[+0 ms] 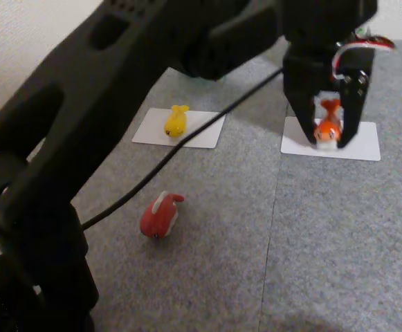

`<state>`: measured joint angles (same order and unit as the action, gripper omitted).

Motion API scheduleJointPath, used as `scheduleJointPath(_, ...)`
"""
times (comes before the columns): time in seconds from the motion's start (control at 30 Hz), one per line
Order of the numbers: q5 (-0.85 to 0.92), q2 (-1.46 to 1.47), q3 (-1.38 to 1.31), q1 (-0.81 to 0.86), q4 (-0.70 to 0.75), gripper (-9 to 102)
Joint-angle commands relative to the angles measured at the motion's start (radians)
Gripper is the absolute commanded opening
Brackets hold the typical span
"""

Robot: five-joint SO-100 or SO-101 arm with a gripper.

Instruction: Wooper wants to eat egg sudhi, and Goomy wants to eat shrimp sushi

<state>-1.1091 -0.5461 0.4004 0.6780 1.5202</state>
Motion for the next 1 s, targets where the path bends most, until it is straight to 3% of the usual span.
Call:
scheduleJointPath(0.0, -0.023, -0.015, -0.063, -0.002, -0.014, 7)
scheduleJointPath(0.4, -0.012, -0.003, -0.063, -0.058, -0.032, 7)
scheduleJointPath(0.77, -0.006, -0.003, -0.063, -0.052, -0.009, 39)
scheduleJointPath(0.97, -0.026, -0.084, -0.064, -0.104, 0.127, 47)
